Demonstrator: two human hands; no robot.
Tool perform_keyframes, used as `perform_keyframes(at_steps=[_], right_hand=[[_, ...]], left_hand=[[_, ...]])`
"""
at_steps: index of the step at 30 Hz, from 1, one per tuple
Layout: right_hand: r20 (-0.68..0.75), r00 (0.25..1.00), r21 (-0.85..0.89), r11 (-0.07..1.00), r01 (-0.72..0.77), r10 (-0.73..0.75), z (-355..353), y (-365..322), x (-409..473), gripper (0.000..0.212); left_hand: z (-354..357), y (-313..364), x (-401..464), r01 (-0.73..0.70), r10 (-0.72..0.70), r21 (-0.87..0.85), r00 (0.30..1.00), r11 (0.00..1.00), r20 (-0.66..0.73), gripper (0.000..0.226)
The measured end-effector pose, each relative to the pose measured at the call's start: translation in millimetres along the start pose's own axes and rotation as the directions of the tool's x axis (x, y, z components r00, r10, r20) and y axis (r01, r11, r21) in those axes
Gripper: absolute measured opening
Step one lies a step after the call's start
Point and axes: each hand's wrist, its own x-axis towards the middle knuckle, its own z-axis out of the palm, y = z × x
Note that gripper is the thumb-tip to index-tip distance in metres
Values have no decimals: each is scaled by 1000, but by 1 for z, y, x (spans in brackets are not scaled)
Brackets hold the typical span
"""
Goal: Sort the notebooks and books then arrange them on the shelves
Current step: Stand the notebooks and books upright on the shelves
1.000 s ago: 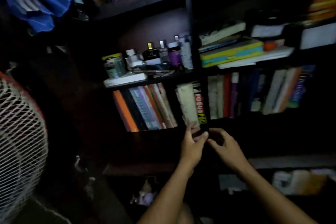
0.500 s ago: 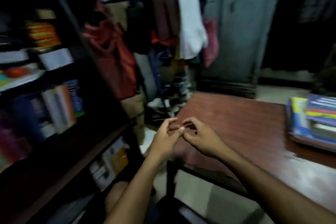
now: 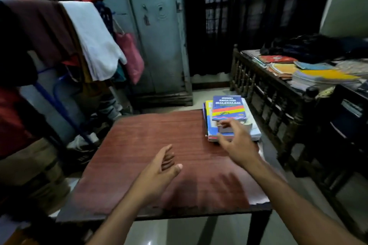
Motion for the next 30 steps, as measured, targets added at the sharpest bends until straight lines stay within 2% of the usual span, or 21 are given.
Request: perform_keyframes(at_steps=[2, 3, 6, 8, 10, 11, 12, 15, 16, 19, 22, 25, 27, 30], right_hand=[[-170, 978, -45, 991, -129, 119, -15, 35, 20, 35], [-200, 959, -49, 976, -212, 199, -19, 49, 31, 41], [-118, 908, 25, 916, -402, 402, -22, 83, 62, 58], [-43, 877, 69, 877, -475, 478, -17, 92, 77, 64], [-43, 852, 74, 852, -519, 522, -9, 102, 83, 63], [-53, 846, 54, 848, -528, 530, -6, 106, 82, 61], [-66, 847, 30, 850, -526, 527, -4, 110, 81, 59], [-84, 865, 6, 868, -496, 495, -2, 117, 82, 56], [-86, 872, 6, 876, -482, 481, -2, 116, 82, 54], [-85, 888, -29, 890, -455, 451, -2, 115, 85, 51], [-93, 888, -90, 884, -459, 451, -4, 116, 87, 53], [-96, 887, -80, 885, -458, 451, -11, 113, 86, 48], [-90, 890, -38, 891, -452, 447, -14, 108, 85, 53], [-14, 906, -39, 905, -423, 423, -8, 95, 78, 52]], left_hand=[[13, 8, 17, -15, 13, 34, 999, 999, 37, 68], [17, 10, 25, -22, 19, 54, 998, 998, 54, 70], [31, 19, 55, -34, 23, 96, 994, 995, 106, 78], [40, 25, 79, -25, 10, 120, 992, 992, 124, 81], [52, 29, 106, -15, -3, 145, 992, 989, 128, 93], [59, 31, 118, 6, -22, 146, 994, 989, 109, 97], [66, 33, 130, 24, -35, 113, 995, 993, 90, 91], [89, 41, 166, 72, -63, -132, 995, 989, 72, 20], [94, 40, 176, 75, -64, -187, 996, 980, 61, 13], [103, 42, 203, 54, -54, -253, 999, 966, 7, 26], [113, 34, 216, 67, -62, -228, 998, 971, 28, 35], [118, 32, 215, 96, -90, -244, 995, 965, 36, 30], [116, 32, 212, 140, -144, -296, 989, 945, 9, 33], [100, 29, 187, 193, -212, -320, 977, 927, -24, 38]])
